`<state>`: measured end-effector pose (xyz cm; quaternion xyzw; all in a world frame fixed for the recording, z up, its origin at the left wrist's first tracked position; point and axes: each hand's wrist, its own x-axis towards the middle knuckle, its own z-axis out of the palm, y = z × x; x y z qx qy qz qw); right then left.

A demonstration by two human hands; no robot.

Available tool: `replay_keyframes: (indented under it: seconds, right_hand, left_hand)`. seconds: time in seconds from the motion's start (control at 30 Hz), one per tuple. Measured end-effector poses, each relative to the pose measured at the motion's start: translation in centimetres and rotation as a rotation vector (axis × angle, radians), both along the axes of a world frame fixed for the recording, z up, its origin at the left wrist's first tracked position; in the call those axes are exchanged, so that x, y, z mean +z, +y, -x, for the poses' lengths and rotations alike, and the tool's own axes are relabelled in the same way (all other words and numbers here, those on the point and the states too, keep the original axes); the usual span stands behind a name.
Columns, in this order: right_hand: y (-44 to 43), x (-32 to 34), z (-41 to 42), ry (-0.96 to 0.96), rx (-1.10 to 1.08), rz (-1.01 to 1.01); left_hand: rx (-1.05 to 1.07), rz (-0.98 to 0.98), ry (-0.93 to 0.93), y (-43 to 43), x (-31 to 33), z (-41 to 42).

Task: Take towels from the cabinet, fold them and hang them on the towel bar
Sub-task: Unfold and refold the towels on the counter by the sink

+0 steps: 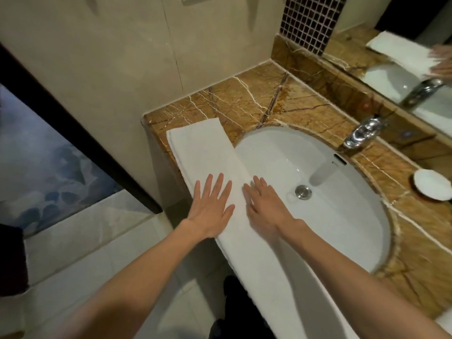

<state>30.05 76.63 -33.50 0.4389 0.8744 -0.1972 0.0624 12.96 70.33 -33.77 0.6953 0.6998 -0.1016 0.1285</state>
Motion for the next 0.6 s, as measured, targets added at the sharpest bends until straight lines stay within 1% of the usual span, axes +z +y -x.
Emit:
replay_keyframes:
  seconds: [0.4, 0.5, 0.6]
  right_hand:
    - [-9.4, 0.6, -7.0, -0.072, -0.167, 0.015]
    - [-11.5, 1.2, -9.2, -0.077, -0.21, -0.015]
    - [-13.1, 1.8, -11.7, -0.049, -0.27, -0.036]
  left_hand:
    - [-0.159, 0.044, -0.008, -5.5, 1.8, -6.4]
    - [-0.2, 0.042, -0.048, -6.6, 2.1, -8.5]
    - [-0.249, -0.004, -0.102, -7.2, 2.3, -11.1]
